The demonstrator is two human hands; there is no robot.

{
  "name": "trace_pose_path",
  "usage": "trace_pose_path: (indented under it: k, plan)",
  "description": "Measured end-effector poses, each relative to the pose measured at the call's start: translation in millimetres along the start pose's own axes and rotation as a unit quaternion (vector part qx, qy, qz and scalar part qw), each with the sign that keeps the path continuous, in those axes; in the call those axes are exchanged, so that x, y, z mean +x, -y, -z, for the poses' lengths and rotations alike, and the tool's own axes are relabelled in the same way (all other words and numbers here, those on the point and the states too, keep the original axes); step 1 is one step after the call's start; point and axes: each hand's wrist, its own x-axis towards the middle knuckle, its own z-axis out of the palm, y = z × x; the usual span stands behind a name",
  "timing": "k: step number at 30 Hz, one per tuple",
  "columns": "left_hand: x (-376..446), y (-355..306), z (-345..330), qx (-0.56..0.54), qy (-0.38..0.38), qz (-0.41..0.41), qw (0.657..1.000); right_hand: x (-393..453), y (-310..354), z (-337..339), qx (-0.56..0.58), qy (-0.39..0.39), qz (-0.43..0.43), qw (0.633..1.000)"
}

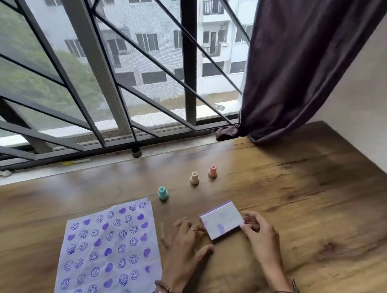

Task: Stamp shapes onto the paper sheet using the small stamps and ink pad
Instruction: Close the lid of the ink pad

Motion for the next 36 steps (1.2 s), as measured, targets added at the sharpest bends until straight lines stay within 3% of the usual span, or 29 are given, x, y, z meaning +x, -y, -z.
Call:
trace_pose_path:
  k: [5,10,18,21,24,28,31,36]
  plan:
    - [48,-30,-6,-0.012,0.048,-0.007,0.999,33,3,15,-0.006,-0.070,-0.001,0.998]
    - [77,-47,-18,-0.023,0.034,0.019,0.999,52,3,18,-0.005,-0.090,-0.006,0.996]
    - [36,-34,-5,-0.052,0.028,0.046,0.997,19,18,-4,-0.010,-0.146,-0.012,0.989]
    - [-1,-12,15,-0.041,0.009,0.075,0.996,-17,37,-32,-0.003,-0.075,0.006,0.997]
    - [-41,21,41,0.001,-0.003,0.123,0.992,-61,49,-68,-0.064,0.039,0.089,0.993]
    - [-94,68,77,0.005,-0.031,0.182,0.983,-111,50,-110,-0.196,0.183,0.162,0.950]
    - [-126,94,97,-0.035,-0.036,0.204,0.978,-132,41,-126,-0.303,0.248,0.147,0.909]
    - [-151,123,105,0.034,0.154,0.220,0.963,-130,35,-126,-0.332,0.227,0.148,0.904]
